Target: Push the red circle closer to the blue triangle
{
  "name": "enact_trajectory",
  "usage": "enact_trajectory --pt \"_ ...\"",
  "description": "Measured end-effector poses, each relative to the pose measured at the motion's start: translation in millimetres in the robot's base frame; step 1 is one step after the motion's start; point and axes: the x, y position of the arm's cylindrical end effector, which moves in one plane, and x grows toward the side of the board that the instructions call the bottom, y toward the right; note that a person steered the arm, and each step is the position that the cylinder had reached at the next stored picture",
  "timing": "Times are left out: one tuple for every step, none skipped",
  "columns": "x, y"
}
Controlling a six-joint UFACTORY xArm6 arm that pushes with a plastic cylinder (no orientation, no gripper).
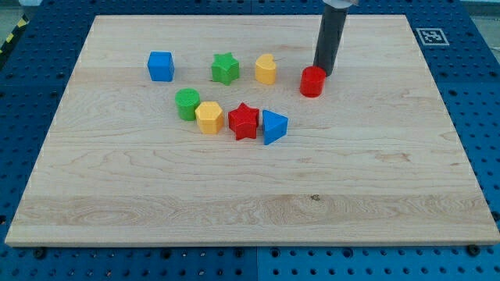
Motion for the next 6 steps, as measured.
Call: enact_trajectory --pt "20.5 -2.4" --pt "37.9 -5.4" --pt "55.3 -6.2" --pt "72.9 -7.0" --pt "76.3 -10.4" --pt "74.7 -18.0"
